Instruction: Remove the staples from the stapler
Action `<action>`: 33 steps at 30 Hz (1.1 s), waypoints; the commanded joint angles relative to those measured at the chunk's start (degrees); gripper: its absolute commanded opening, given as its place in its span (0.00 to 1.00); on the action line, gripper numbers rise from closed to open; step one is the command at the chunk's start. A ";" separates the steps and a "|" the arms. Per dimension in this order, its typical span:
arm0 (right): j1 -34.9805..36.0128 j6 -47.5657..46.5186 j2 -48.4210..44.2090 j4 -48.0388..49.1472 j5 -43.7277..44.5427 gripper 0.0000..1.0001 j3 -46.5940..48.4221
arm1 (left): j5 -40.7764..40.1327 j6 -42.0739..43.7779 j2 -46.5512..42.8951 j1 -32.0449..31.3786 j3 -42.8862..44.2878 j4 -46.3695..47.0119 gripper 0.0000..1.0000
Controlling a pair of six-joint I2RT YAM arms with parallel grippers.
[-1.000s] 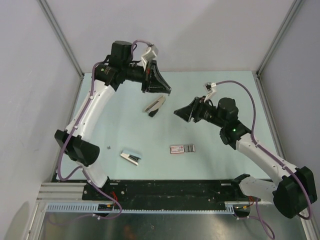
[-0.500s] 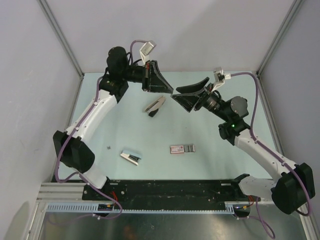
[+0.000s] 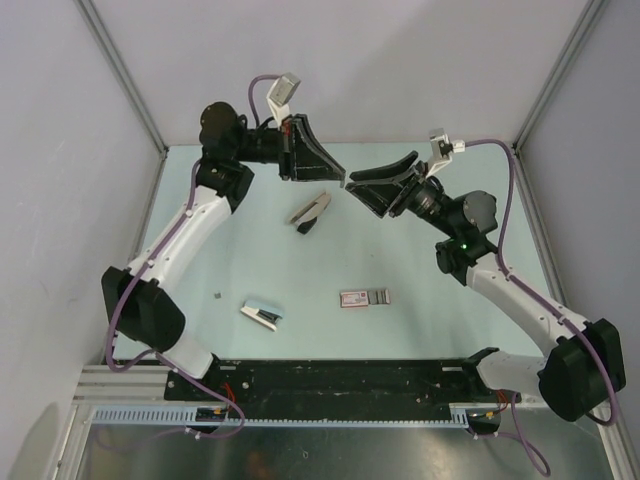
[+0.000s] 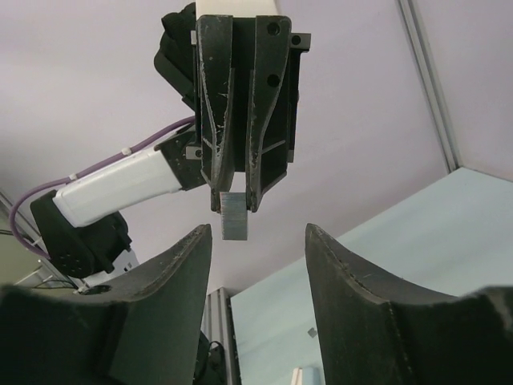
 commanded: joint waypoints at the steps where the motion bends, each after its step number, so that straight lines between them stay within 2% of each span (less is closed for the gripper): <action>1: 0.97 0.67 0.96 1.38 -1.01 0.53 2.76 | -1.28 -0.80 -2.53 0.15 -1.39 2.70 0.02; 11: 2.61 3.44 3.54 4.23 -0.98 0.46 2.81 | -2.11 0.95 -2.71 0.10 -3.26 2.72 0.02; 17: 3.29 2.47 3.41 3.50 -0.88 0.34 2.79 | -2.22 1.66 -2.49 0.12 -4.04 2.74 0.02; 20: 3.28 0.93 2.72 1.35 -0.54 0.31 2.81 | -2.24 2.06 -2.62 0.08 -4.41 2.72 0.02; 24: 3.23 -1.24 1.41 -1.64 -0.16 0.31 2.81 | -2.13 2.44 -2.66 0.12 -4.79 2.72 0.02; 33: 1.62 -2.80 -0.31 -6.72 -0.78 0.38 2.81 | -1.94 2.56 -2.74 0.12 -4.65 2.70 0.02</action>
